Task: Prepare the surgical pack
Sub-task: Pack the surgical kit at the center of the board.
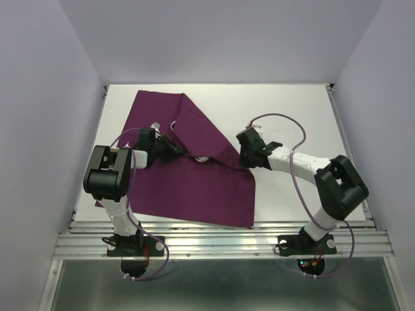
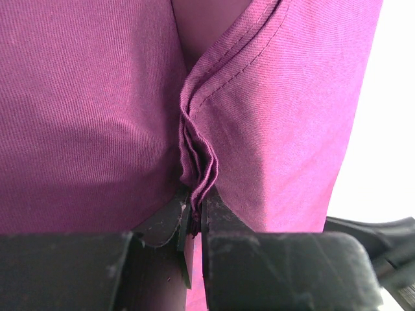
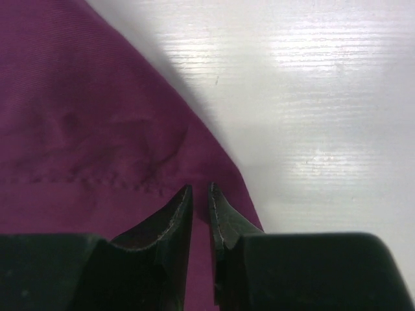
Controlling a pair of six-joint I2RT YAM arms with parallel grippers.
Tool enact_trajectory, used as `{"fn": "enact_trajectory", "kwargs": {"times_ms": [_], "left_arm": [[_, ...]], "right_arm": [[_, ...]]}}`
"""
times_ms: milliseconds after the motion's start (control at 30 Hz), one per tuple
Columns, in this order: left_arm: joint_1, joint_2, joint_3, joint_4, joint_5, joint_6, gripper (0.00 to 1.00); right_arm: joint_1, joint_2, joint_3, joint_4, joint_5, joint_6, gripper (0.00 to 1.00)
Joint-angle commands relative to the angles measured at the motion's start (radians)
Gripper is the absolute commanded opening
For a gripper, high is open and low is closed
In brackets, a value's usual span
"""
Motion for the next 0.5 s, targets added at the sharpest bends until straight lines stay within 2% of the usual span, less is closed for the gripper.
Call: {"fn": "enact_trajectory", "kwargs": {"times_ms": [0,200,367,467], "left_arm": [[0.002,0.018,0.003,-0.070,-0.029,0.040,0.00],[0.002,0.009,0.004,-0.072,-0.028,0.039,0.00],[0.002,0.014,0.007,-0.073,-0.026,0.037,0.00],[0.000,0.015,0.007,-0.072,-0.023,0.037,0.00]], "right_arm": [[0.038,-0.119,0.026,-0.036,0.027,-0.012,0.21],[0.048,-0.072,-0.066,0.018,-0.010,0.028,0.18],[0.048,0.008,-0.088,0.040,0.036,0.042,0.16],[0.048,-0.035,-0.080,0.021,0.028,0.036,0.16]]}}
